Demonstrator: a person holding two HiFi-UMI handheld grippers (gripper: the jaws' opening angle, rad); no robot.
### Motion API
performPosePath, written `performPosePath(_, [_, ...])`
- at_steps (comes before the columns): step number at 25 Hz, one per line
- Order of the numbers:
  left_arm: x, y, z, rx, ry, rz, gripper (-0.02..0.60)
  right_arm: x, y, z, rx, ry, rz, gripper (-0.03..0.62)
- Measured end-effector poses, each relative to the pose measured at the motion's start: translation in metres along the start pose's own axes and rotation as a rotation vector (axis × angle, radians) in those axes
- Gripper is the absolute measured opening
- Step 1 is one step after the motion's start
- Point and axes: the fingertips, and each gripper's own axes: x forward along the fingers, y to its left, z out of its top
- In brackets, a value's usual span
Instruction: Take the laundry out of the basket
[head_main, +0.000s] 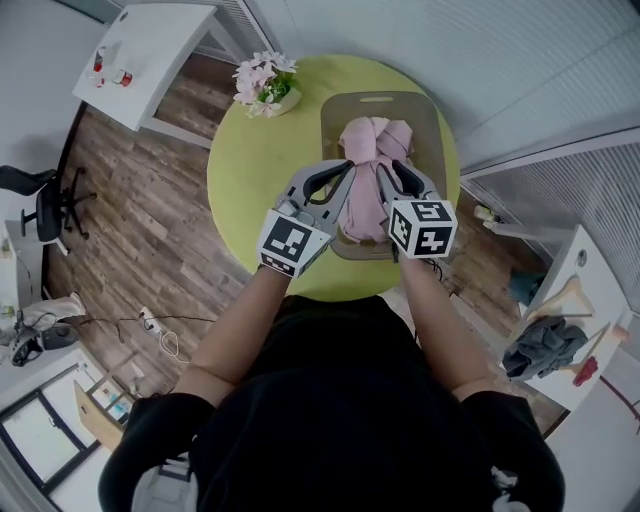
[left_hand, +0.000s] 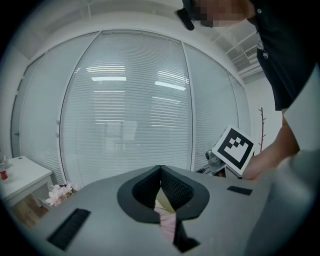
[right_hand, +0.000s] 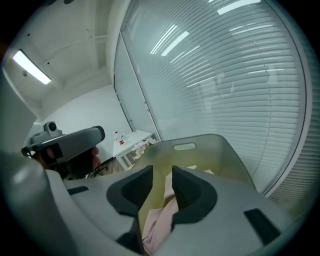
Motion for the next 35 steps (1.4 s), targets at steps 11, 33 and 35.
performPosePath(11, [0.019, 0.027, -0.025, -0.006, 0.030, 0.019, 0.011, 0.057, -0.028, -0.045, 0.151, 0.163, -0.102, 0.309])
performPosePath(33, [0.040, 0.059, -0.045, -0.048, 0.033, 0.027, 0.011, 0.153, -0.099, -0.124, 0.339, 0.375, -0.360, 0.446])
performPosePath(35, [0.040, 0.059, -0.046, -0.051, 0.033, 0.027, 0.011, 0.157, -0.103, -0.128, 0.315, 0.389, -0.385, 0.462])
